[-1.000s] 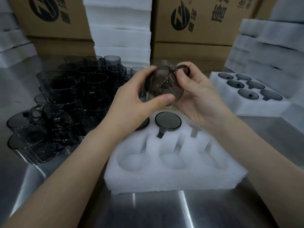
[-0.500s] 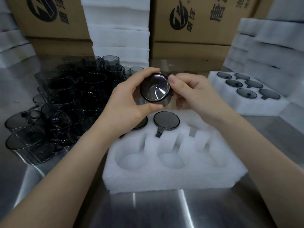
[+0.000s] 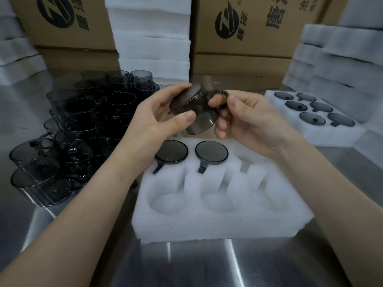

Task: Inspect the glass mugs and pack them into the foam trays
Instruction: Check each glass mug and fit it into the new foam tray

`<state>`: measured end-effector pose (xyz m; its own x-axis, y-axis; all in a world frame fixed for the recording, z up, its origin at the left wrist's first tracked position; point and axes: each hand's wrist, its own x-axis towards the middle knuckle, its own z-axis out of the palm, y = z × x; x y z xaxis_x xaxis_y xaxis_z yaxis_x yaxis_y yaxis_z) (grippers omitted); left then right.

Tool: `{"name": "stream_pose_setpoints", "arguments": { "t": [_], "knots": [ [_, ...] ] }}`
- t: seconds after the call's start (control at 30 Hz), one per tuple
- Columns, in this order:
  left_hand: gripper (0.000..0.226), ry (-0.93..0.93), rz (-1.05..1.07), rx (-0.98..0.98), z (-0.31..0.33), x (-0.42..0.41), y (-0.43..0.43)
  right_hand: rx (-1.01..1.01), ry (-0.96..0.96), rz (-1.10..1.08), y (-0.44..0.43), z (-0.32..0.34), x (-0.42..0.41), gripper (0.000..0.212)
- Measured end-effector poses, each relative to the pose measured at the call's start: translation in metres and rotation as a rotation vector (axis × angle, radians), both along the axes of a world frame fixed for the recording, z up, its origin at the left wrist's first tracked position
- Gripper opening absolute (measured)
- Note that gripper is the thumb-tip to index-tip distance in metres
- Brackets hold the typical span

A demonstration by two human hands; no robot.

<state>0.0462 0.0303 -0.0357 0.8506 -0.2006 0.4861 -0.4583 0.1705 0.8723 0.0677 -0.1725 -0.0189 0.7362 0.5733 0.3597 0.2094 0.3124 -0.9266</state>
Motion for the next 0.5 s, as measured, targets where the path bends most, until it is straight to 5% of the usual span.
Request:
{"name": "stream_pose_setpoints", "arguments": {
  "t": [0.2, 0.5],
  "knots": [
    [0.053, 0.098, -0.026, -0.035, -0.0010, 0.0012, 0.0028, -0.033, 0.007, 0.013, -0.0027, 0.0022, 0.0000, 0.022],
    [0.052, 0.002, -0.008, 0.088, 0.0006, -0.0029, -0.0035, -0.213, 0.142, -0.072, -0.0027, 0.0052, -0.0006, 0.045]
  ]
}}
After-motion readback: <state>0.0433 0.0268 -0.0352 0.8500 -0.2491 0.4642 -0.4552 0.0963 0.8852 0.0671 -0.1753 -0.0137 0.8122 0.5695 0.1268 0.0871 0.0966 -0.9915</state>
